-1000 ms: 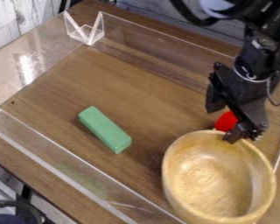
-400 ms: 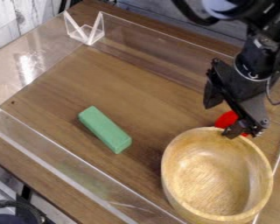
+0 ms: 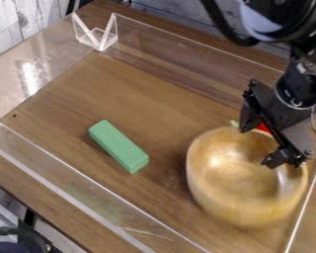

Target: Move the red object to the left side of the table

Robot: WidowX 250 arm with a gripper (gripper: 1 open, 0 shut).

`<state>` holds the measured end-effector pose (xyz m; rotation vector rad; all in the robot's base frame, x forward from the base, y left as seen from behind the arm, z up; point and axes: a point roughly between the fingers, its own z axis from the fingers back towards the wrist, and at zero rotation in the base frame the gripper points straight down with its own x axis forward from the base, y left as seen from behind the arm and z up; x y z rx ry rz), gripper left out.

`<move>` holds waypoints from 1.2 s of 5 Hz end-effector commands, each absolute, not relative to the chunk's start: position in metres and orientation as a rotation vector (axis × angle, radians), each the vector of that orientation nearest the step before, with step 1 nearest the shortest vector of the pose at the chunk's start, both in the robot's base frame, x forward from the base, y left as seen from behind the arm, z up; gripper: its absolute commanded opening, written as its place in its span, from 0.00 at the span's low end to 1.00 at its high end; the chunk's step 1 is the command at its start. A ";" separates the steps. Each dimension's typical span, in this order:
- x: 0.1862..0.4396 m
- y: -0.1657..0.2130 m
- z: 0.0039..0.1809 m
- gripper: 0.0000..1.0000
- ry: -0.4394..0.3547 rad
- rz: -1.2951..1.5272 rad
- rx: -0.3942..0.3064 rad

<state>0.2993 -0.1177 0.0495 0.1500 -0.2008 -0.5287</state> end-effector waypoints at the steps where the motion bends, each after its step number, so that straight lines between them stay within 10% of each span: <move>1: 0.302 -0.111 0.067 0.00 -0.231 -0.501 0.140; 6: 0.304 -0.053 0.126 0.00 -0.262 -0.399 0.062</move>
